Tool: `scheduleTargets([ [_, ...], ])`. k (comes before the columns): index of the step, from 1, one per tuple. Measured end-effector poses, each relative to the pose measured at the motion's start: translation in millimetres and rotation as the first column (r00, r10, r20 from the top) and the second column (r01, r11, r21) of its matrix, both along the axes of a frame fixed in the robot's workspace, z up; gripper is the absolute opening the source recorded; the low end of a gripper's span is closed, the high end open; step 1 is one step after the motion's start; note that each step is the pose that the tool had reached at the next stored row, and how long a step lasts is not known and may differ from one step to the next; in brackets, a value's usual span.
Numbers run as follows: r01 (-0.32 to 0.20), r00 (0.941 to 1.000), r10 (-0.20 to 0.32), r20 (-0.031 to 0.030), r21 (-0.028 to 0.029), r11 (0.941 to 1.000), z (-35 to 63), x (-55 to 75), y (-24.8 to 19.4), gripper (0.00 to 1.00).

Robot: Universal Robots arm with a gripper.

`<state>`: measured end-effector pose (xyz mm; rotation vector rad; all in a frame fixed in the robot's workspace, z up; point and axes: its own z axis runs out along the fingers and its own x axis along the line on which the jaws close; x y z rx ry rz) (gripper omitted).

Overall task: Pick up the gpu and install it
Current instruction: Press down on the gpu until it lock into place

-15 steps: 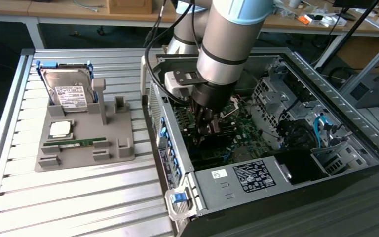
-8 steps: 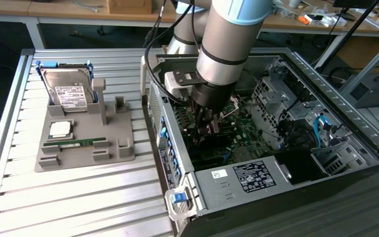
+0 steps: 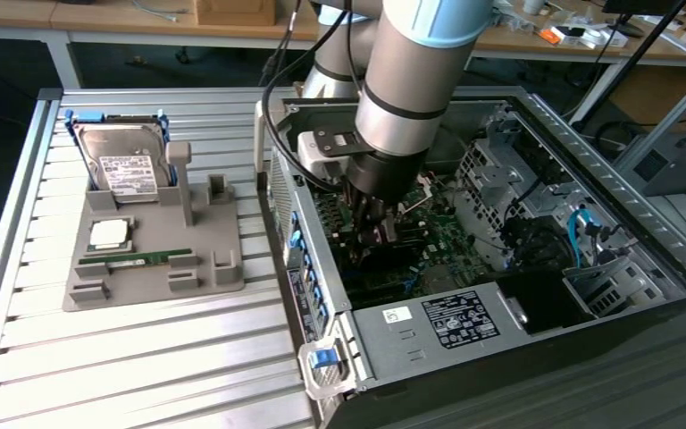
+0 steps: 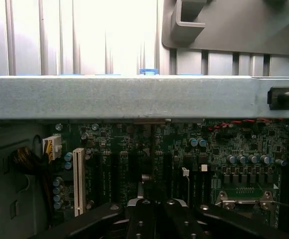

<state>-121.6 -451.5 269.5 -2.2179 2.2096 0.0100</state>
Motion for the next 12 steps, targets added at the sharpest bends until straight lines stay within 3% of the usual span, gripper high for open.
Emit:
scheduleTargets([
  [3,0.000,1.0000,0.000,0.0012,0.0020,1.0000,3.8,0.0,0.2,0.10],
  [12,0.000,1.0000,0.000,0.0002,-0.0001,1.0000,23.3,1.8,0.0,0.10],
])
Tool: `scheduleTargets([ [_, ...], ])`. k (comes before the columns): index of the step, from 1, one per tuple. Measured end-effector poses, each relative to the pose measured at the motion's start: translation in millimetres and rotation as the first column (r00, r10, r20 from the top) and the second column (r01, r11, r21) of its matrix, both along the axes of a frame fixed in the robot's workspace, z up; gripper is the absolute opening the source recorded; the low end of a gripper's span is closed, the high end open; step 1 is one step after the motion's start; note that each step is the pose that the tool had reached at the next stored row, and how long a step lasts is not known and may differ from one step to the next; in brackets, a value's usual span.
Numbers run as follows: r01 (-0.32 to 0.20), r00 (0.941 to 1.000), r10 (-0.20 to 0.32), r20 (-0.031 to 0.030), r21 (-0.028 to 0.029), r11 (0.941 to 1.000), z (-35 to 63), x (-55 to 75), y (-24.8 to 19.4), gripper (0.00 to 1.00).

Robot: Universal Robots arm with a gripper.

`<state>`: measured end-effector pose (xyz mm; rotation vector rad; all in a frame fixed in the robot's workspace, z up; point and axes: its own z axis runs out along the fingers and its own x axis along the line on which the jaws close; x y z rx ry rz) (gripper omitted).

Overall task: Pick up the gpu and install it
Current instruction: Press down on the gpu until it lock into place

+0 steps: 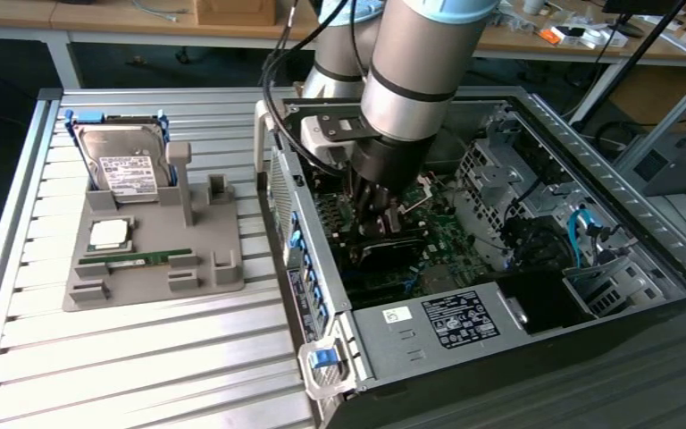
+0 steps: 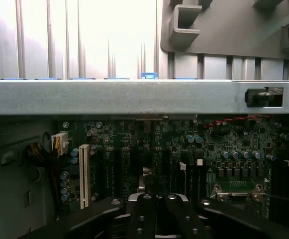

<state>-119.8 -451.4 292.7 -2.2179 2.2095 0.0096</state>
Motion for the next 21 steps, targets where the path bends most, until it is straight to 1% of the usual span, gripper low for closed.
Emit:
scheduleTargets([
  [3,0.000,1.0000,0.000,-0.0003,0.0003,1.0000,3.8,4.9,0.0,0.10],
  [7,0.000,1.0000,0.000,-0.0027,0.0002,1.0000,4.3,15.1,0.0,0.10],
  [8,0.000,1.0000,0.000,-0.0046,0.0001,1.0000,4.3,20.4,0.0,0.10],
  [12,0.000,0.9999,0.000,-0.0101,0.0001,1.0000,4.3,34.0,0.0,0.10],
  [17,0.000,0.9998,0.000,-0.0187,0.0003,1.0000,4.3,55.2,0.0,0.10],
  [21,0.000,0.9997,0.000,-0.0239,0.0002,1.0000,4.4,67.2,0.0,0.10],
])
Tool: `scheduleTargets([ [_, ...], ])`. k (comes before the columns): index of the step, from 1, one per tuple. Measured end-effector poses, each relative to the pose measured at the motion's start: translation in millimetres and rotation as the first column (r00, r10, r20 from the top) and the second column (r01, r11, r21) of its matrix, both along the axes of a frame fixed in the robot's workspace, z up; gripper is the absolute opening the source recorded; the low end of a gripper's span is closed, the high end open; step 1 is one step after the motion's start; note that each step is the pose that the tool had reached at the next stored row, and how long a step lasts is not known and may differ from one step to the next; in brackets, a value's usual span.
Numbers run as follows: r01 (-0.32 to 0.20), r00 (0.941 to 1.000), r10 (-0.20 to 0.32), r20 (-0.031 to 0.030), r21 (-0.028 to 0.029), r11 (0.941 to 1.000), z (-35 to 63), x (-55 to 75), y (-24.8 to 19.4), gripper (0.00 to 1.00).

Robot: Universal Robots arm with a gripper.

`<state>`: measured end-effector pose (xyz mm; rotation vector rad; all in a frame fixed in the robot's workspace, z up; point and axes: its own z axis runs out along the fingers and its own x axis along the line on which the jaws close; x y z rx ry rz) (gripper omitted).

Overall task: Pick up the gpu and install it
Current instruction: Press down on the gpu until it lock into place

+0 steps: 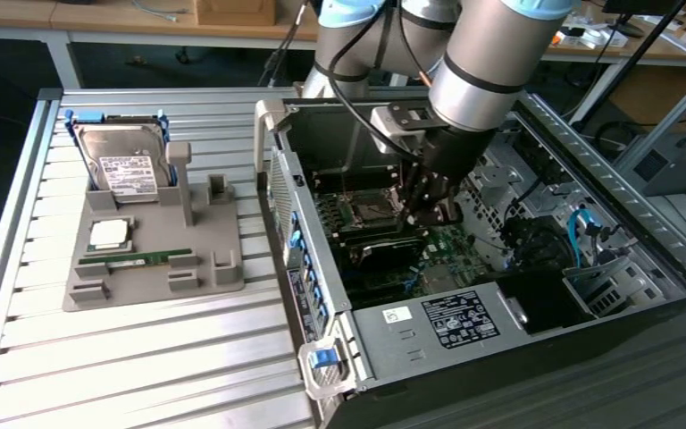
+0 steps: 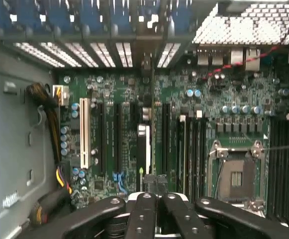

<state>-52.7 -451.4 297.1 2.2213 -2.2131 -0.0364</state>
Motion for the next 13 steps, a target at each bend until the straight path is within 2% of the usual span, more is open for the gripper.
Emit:
scheduleTargets([
  [4,0.000,1.0000,0.000,-0.0032,-0.0001,1.0000,0.0,7.1,0.0,0.10],
  [13,0.000,1.0000,0.000,-0.0039,-0.0001,1.0000,0.1,9.8,0.0,0.10],
])
